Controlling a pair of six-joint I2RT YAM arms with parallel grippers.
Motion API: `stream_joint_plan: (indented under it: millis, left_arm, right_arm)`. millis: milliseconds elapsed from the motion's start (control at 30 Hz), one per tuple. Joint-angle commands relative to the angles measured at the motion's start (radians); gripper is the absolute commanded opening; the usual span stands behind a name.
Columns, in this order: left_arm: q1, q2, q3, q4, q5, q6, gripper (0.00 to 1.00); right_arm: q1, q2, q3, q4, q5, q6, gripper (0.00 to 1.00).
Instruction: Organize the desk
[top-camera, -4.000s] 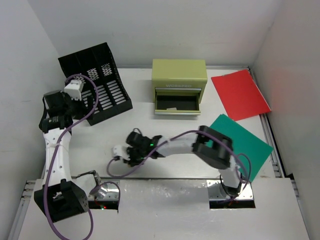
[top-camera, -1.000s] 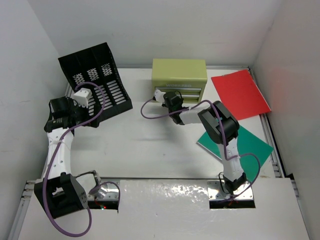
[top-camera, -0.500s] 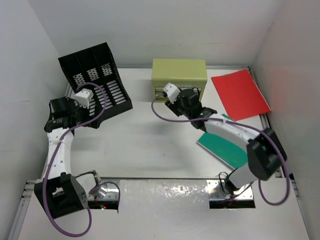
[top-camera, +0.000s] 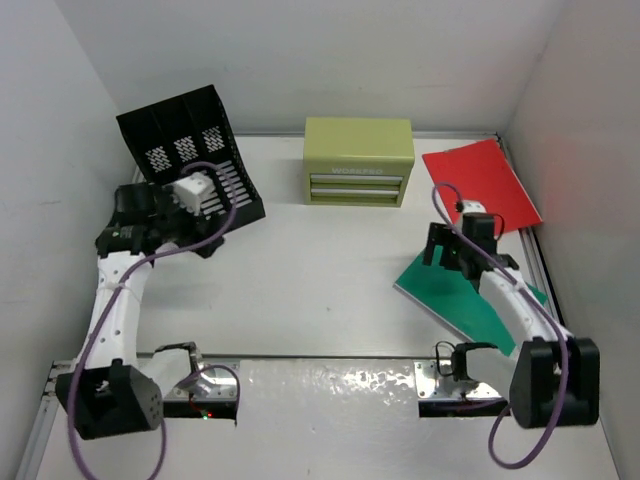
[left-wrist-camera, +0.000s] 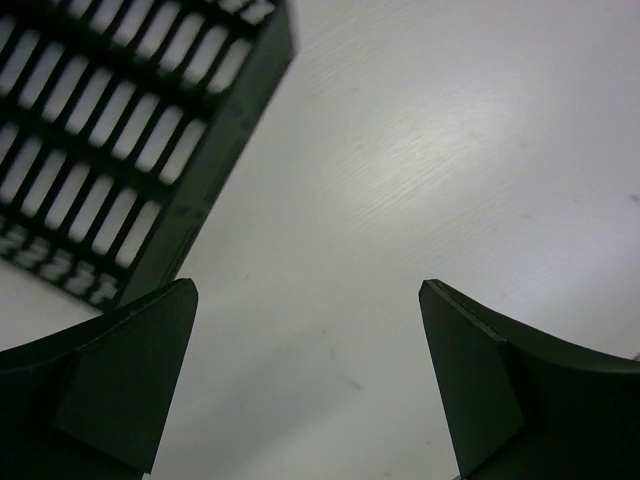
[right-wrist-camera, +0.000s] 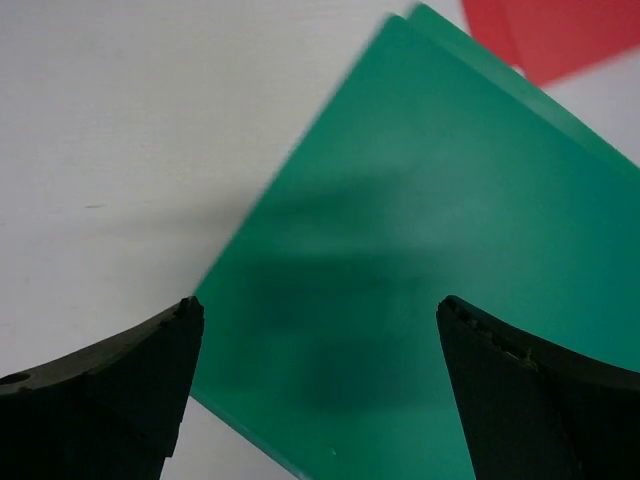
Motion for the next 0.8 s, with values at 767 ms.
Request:
stream_joint_plan:
  millis: [767]
  left_arm:
    - [-0.78,0.272,0.268,0.025,-0.164,-0.004,0.92]
  right_arm:
    - [-1.034,-0.345,-0.246,-0.182,-0.043,0.284,0.99]
